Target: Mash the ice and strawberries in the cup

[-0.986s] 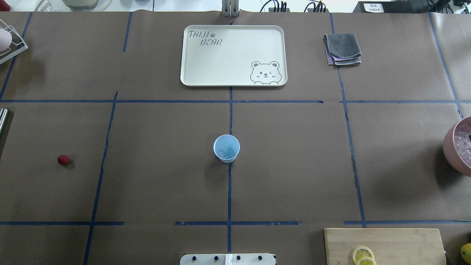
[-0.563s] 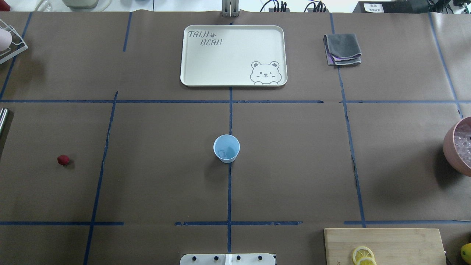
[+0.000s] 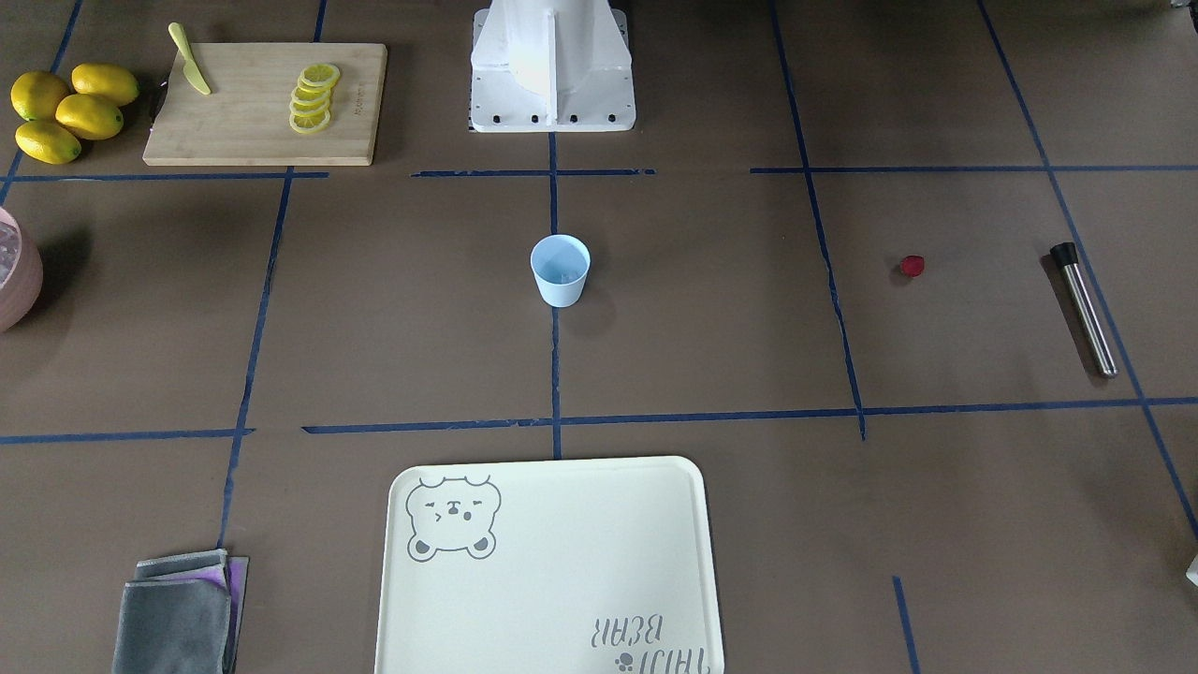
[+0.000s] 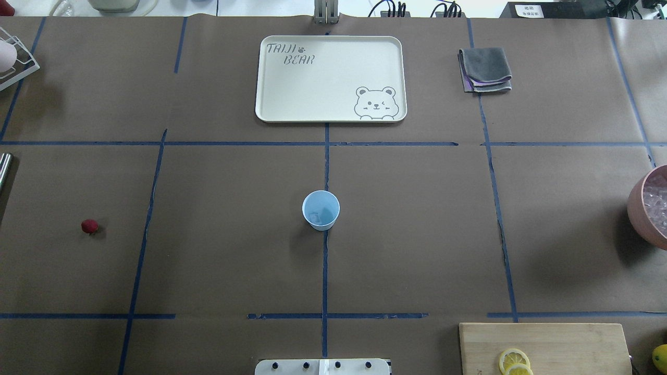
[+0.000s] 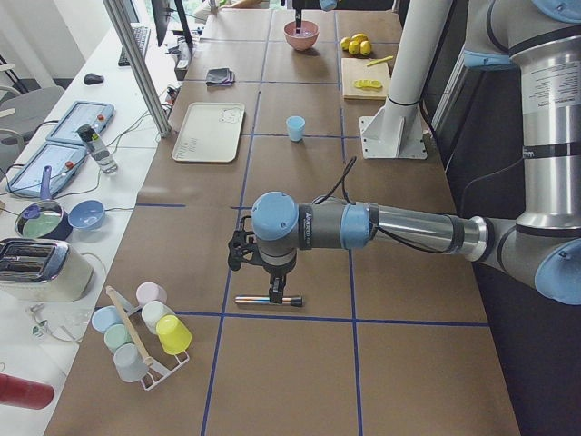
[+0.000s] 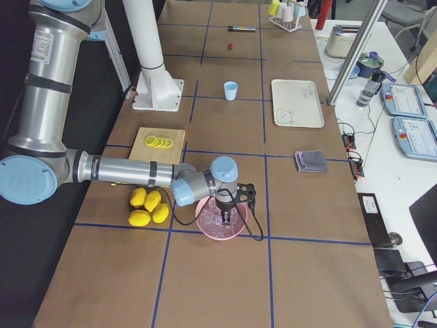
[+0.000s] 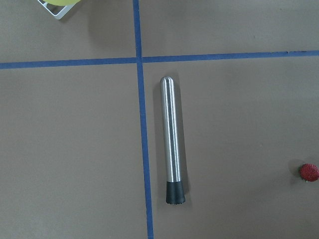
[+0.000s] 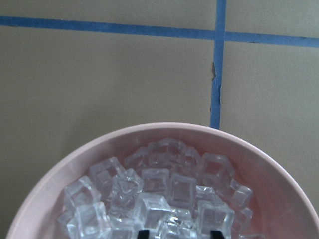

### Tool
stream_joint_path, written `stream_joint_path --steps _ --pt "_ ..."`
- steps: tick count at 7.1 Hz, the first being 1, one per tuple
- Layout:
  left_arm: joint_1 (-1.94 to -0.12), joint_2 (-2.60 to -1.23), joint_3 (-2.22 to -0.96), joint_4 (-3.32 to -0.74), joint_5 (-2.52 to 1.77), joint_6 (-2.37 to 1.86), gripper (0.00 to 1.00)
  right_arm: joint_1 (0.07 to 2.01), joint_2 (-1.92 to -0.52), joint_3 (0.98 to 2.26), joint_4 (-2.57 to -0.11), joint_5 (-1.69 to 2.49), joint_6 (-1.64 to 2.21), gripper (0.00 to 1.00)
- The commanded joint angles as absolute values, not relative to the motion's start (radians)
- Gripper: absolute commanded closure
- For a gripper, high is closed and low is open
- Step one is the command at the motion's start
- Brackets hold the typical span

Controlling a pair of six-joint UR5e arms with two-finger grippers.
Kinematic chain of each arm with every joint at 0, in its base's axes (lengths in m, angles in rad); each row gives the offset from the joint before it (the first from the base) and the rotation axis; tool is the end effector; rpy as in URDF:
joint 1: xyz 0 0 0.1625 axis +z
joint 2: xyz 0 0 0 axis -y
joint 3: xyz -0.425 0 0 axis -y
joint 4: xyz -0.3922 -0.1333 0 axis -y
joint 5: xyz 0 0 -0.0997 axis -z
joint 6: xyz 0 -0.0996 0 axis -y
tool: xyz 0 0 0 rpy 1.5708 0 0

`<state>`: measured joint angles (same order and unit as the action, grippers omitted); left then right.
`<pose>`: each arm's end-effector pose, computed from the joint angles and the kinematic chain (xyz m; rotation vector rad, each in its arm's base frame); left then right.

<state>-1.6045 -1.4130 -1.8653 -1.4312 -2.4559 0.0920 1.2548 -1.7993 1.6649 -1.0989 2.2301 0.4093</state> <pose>-0.0704 -0.4191 0.5921 0.0529 0.8836 0.0532 -0.0595 -0.4146 0.6703 0.0723 -0.7254 -0.0221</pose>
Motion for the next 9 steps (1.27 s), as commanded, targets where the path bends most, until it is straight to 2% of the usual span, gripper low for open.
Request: stream_joint_path --steps 1,4,7,8,9 --pt "-1.605 -1.413 -1.865 -1.431 -2.456 0.092 0.0 1.255 -1.792 1.672 -1.097 2.23 0.407 1.0" --pt "-1.605 -1.413 -1.864 -1.431 -2.456 0.092 0.0 1.261 -1.784 1.687 -1.097 2.233 0.403 1.0" --pt "-1.605 -1.413 -1.867 -1.431 -2.456 0.092 0.0 1.285 -1.786 1.888 -1.205 2.236 0.481 1.0" --pt "-1.605 -1.413 -1.868 -1.431 -2.456 0.092 0.0 1.24 -1.783 1.958 -1.207 2.275 0.638 1.0" --pt "-1.605 -1.414 -1.868 -1.431 -2.457 0.092 0.0 1.159 -1.72 2.001 -1.206 2.282 0.845 1.0"
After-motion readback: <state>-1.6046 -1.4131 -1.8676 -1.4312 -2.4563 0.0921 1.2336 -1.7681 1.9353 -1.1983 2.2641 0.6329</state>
